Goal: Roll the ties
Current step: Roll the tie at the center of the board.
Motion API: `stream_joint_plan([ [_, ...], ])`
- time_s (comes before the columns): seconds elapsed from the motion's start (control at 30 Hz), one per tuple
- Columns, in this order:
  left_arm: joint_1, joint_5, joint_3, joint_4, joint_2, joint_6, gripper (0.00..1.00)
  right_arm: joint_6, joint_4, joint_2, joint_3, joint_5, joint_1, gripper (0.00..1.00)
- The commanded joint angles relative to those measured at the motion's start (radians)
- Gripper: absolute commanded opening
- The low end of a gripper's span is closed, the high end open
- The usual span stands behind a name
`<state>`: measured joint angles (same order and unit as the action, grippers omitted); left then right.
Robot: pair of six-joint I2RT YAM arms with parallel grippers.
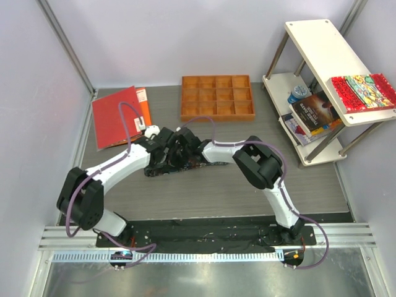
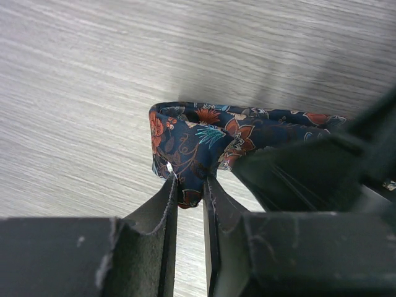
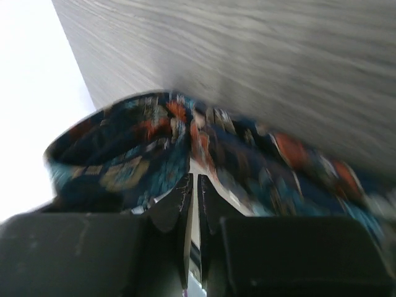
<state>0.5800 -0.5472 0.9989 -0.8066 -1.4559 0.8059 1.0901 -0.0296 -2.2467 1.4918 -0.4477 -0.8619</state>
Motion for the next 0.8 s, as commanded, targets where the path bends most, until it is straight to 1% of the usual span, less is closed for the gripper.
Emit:
stream_joint_plan([
  [0.0,0.052,-0.112,0.070,-0.052,-0.056,0.030,0.16,-0.042,-0.017,0.189,-0.080,-0.022,0.046,0.14],
  [0.23,0.106,-0.175,0.130,-0.089,-0.159,0.052,0.16,-0.078,0.003,0.369,-0.281,-0.014,0.125,0.15],
  [0.37,0.142,-0.198,0.171,-0.106,-0.230,0.056,0.18,-0.091,0.019,0.456,-0.364,0.004,0.155,0.15],
  [0.53,0.193,-0.198,0.222,-0.108,-0.302,0.067,0.34,-0.101,0.054,0.542,-0.453,0.020,0.192,0.15],
  [0.57,0.199,-0.197,0.233,-0.109,-0.316,0.072,0.39,-0.104,0.062,0.567,-0.462,0.023,0.198,0.15],
  [0.6,0.204,-0.183,0.245,-0.108,-0.336,0.072,0.41,-0.104,0.065,0.576,-0.478,0.026,0.208,0.15],
  [0.73,0.227,-0.143,0.274,-0.097,-0.356,0.069,0.56,-0.121,0.102,0.625,-0.492,0.035,0.225,0.15],
  [0.77,0.233,-0.135,0.279,-0.095,-0.351,0.067,0.58,-0.124,0.108,0.630,-0.490,0.038,0.228,0.15],
])
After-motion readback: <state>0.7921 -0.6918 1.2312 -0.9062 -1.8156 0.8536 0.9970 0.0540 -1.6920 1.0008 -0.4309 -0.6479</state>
